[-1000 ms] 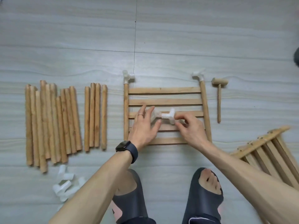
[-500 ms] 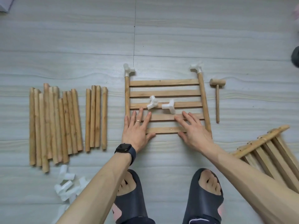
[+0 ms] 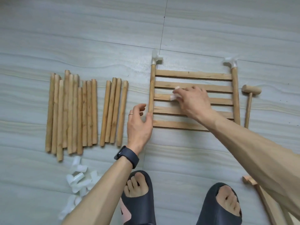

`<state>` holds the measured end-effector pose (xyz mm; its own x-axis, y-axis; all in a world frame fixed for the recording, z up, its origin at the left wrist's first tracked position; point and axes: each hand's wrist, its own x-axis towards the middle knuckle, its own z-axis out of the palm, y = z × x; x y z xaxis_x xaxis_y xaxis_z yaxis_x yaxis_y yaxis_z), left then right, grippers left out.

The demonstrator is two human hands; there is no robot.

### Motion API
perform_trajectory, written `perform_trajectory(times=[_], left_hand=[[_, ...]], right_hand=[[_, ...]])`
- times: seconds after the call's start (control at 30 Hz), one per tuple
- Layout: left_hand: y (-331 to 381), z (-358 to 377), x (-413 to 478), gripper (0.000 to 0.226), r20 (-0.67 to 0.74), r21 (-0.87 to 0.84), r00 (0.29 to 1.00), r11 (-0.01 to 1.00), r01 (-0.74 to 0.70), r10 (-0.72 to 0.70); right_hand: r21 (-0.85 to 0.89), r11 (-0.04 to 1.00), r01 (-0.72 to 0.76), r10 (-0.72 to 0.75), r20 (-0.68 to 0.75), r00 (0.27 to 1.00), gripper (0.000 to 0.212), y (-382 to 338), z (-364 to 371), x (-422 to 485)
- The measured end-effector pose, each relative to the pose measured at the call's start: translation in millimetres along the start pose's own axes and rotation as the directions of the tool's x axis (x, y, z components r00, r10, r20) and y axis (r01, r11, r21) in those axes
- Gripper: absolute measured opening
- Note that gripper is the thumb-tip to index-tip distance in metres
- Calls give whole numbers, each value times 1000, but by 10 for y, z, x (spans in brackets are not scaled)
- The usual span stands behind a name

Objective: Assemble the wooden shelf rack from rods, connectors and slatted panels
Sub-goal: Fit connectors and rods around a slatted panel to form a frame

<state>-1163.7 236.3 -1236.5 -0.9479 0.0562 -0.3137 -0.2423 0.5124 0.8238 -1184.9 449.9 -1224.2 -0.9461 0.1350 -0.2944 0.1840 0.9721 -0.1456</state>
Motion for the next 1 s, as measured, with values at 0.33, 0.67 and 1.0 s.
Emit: perform_trajectory(times=[0.33,0.67,1.0], left_hand=[[90,-304,-124,25,397,-368,917,910,192,-32],[-271,-351,-234,15,442,-277,895,940,198,-58],[-494,-399,-224,60,534,-97,807,931,353,-251]], right_hand=[[736,-504,-452,-65,489,870,14,-615,196,-857],[768,-408,-494,-23,532,846,27,-737,533,-1209],[931,-50,-361,120,365,923,44,-846,667,-1345]])
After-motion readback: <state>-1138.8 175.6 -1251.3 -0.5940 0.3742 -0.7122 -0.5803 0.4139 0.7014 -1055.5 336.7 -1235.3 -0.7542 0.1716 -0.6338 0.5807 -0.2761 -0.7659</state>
